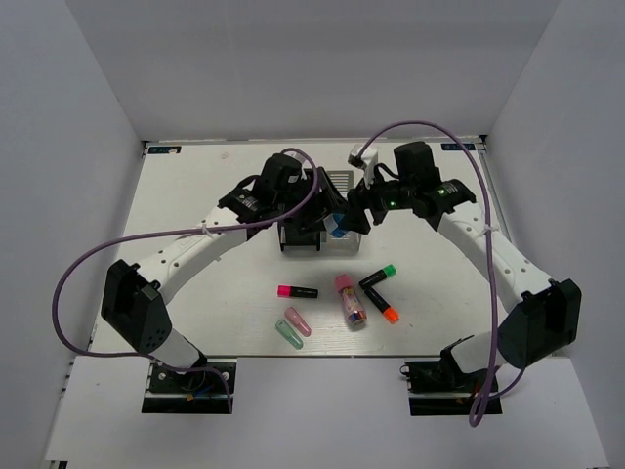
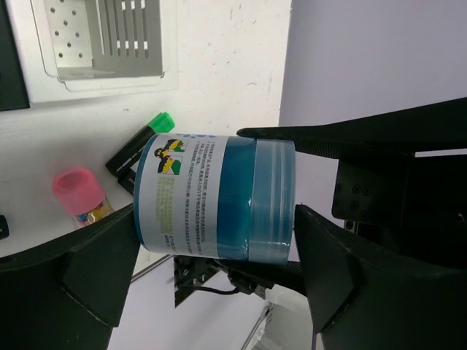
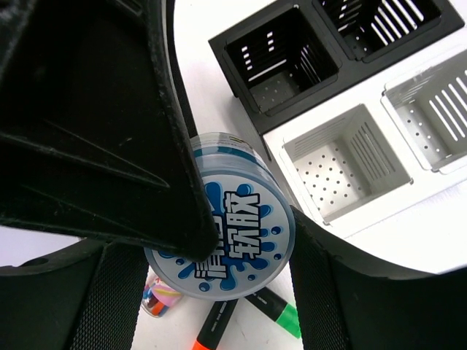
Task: Sort the stationery into containers
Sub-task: Place the stationery in the storage box.
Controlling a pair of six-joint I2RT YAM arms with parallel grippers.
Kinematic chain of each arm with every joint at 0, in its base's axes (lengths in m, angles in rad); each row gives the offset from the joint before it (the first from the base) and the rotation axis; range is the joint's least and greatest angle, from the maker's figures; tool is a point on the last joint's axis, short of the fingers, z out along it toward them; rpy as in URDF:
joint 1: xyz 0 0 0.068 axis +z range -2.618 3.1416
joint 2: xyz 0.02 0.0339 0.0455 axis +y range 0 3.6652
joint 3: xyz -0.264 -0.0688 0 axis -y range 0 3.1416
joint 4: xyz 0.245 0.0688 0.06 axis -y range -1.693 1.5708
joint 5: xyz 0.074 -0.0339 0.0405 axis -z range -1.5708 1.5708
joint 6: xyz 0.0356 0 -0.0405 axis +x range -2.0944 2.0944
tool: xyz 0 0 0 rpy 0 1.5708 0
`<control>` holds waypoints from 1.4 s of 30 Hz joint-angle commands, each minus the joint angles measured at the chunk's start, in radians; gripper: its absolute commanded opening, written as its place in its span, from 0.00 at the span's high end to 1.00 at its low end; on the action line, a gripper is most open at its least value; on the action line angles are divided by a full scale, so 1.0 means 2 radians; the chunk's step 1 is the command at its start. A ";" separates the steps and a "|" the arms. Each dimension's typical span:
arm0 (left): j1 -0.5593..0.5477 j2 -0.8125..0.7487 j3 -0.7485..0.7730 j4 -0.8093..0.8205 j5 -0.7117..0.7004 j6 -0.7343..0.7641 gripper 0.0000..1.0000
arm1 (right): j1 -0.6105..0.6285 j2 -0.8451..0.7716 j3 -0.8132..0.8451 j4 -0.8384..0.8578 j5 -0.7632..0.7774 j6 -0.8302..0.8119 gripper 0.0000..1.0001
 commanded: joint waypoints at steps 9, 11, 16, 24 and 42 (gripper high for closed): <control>0.018 -0.018 0.003 0.032 0.023 -0.013 0.00 | 0.003 0.033 0.079 -0.008 -0.011 0.004 1.00; 0.022 -0.021 0.008 0.021 0.014 -0.013 0.00 | 0.002 0.039 0.088 -0.009 -0.005 0.003 1.00; 0.062 -0.043 0.035 -0.071 -0.059 0.006 0.00 | 0.002 0.059 0.127 -0.019 -0.004 -0.003 1.00; 0.149 -0.109 0.016 -0.142 -0.130 0.035 0.00 | 0.004 0.113 0.168 -0.016 0.000 0.000 1.00; 0.198 -0.324 -0.187 -0.242 -0.104 0.198 0.00 | 0.042 0.370 0.389 0.051 0.064 -0.017 1.00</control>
